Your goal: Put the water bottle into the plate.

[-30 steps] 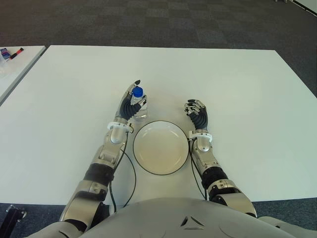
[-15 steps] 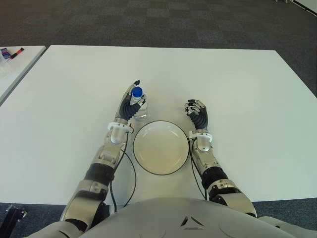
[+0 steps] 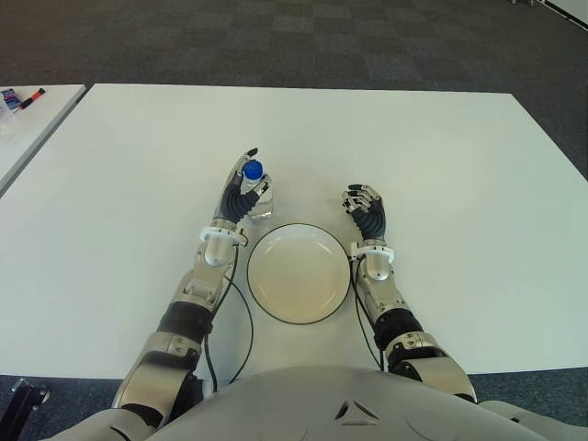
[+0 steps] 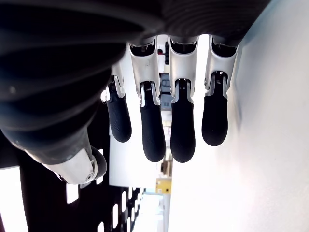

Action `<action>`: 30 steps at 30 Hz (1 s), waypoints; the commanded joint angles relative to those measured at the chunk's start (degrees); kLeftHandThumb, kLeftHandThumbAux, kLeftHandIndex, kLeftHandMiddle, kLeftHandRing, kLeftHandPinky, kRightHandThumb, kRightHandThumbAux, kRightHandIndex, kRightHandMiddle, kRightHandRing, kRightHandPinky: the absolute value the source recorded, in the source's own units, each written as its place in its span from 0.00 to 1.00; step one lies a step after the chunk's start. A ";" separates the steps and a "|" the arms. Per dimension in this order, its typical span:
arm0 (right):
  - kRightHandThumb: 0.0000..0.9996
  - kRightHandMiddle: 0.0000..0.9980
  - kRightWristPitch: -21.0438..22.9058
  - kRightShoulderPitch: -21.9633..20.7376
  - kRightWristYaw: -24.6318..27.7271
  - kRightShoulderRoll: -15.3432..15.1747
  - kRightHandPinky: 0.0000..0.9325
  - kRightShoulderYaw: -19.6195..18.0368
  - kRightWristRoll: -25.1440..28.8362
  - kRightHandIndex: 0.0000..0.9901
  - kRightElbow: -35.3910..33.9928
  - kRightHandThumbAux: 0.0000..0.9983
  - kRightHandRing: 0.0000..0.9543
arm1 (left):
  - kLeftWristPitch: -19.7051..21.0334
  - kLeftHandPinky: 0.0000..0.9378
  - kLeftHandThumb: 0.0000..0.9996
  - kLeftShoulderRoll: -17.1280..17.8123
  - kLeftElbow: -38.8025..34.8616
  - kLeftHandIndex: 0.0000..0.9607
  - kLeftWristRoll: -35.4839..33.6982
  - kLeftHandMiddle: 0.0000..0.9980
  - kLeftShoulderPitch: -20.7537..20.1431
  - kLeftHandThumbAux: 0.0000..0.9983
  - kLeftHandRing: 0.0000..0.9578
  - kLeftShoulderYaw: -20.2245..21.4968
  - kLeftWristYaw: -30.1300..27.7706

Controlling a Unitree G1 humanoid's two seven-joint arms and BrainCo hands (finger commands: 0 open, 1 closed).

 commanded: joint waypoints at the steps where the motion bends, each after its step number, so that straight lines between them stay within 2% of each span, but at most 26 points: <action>1: 0.94 0.49 1.04 1.14 0.07 0.06 0.57 -0.32 0.12 0.36 1.74 0.67 0.54 | 0.50 0.22 0.58 -0.29 2.03 0.01 -0.65 0.08 0.17 0.45 0.12 0.11 -0.98; 8: 0.94 0.49 1.14 1.20 -0.02 0.10 0.58 -0.29 0.07 0.36 1.60 0.67 0.54 | -0.05 0.20 0.58 0.65 2.34 0.00 1.34 0.07 -0.08 0.41 0.11 -0.84 -0.46; 17: 0.94 0.49 1.14 1.23 0.26 0.28 0.58 -0.46 0.46 0.36 1.53 0.67 0.54 | 0.67 0.23 0.60 1.26 2.20 0.00 4.43 0.08 -0.24 0.37 0.12 -1.52 0.85; 30: 0.94 0.49 1.03 1.19 0.32 0.45 0.59 -0.65 0.38 0.36 1.72 0.67 0.54 | 0.10 0.20 0.61 1.42 3.35 0.00 3.79 0.08 -0.55 0.39 0.12 -1.14 -0.23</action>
